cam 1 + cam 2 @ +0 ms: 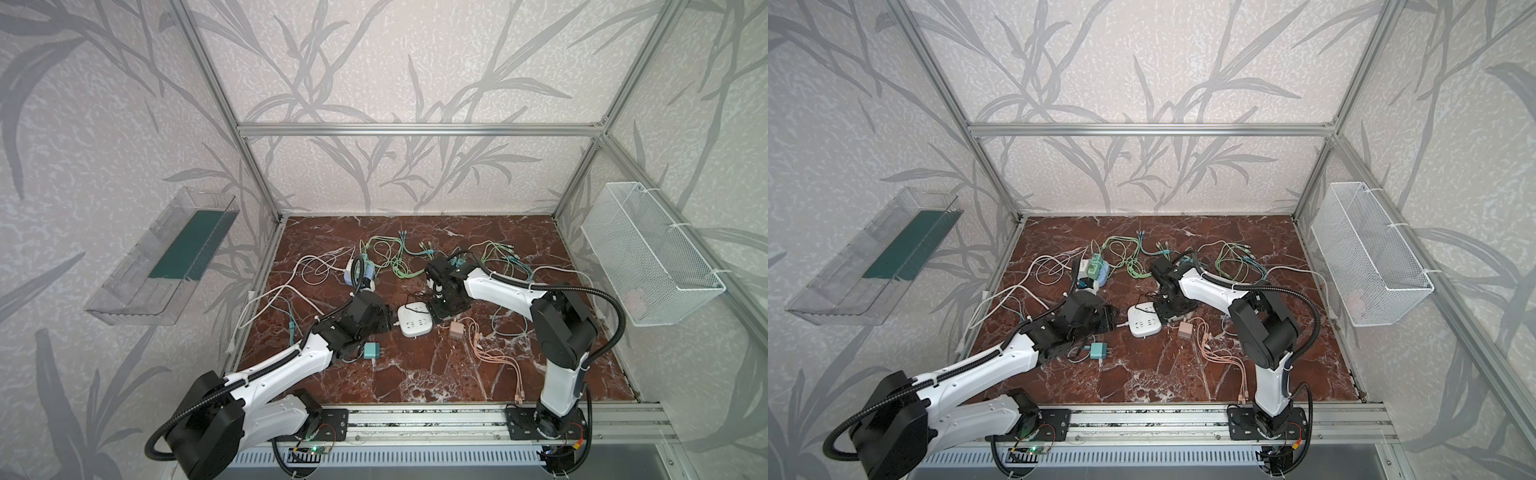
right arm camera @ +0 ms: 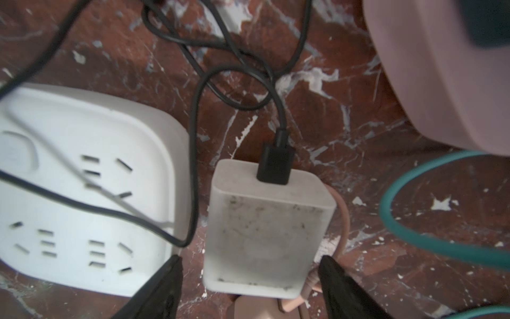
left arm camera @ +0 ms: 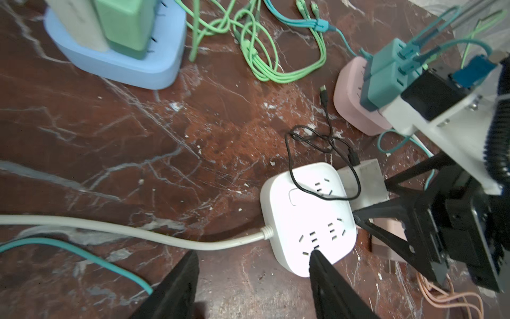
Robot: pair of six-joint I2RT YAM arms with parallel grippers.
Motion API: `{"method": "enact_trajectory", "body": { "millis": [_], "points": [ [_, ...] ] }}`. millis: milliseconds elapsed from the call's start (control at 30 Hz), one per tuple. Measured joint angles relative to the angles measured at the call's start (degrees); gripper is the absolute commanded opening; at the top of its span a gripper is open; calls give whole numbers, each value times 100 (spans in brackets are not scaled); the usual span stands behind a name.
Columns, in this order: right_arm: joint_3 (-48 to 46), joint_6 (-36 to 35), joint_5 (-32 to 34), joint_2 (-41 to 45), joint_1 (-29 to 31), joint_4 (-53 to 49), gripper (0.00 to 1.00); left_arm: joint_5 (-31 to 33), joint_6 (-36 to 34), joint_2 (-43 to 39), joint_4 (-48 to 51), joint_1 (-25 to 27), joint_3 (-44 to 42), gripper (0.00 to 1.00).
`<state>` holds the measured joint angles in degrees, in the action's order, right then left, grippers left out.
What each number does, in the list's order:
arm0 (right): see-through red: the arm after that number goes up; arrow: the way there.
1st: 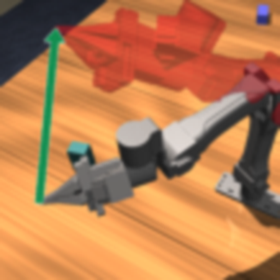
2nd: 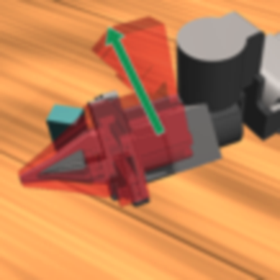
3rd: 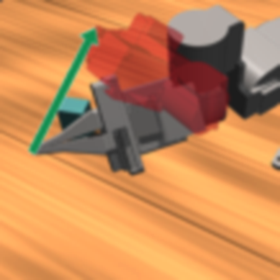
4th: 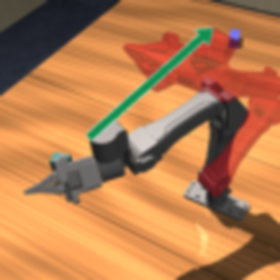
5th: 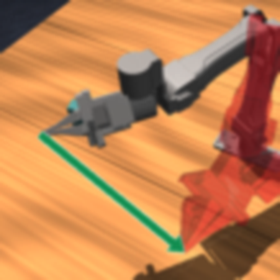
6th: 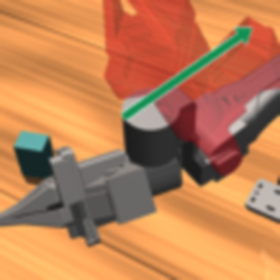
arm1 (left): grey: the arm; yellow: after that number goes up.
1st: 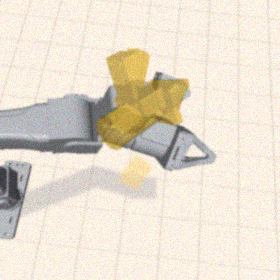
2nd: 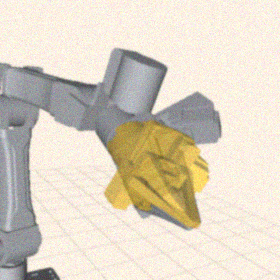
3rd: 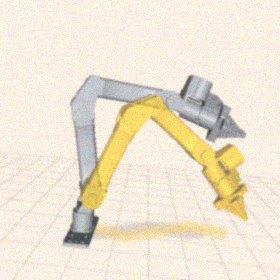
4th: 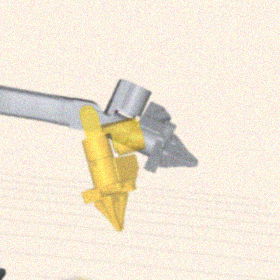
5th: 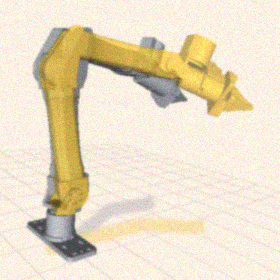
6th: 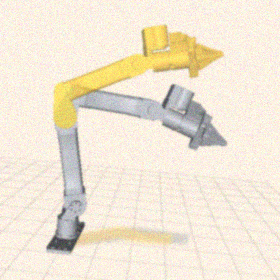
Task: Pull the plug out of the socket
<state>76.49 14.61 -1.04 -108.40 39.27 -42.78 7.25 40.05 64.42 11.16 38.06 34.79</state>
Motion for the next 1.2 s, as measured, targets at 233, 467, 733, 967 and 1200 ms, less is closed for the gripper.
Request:
{"method": "enact_trajectory", "body": {
  "millis": [233,467,733,967,1200],
  "points": [
    [50,11,-22,310,0,127,78,94,-105,0,555,-680,413,77],
    [-256,-120,-120,896,0,1163,76,-13,-396,271,752,-1521,1032,80],
    [-544,-208,-719,914,0,2583,72,-415,-831,1211,767,-2267,1805,79],
    [44,-203,-1257,184,0,3222,68,-717,-1115,1963,741,-2680,2240,72],
    [750,-11,-1620,-601,-2,3316,67,-874,-1349,2457,745,-2852,2647,65]
  ]
}}
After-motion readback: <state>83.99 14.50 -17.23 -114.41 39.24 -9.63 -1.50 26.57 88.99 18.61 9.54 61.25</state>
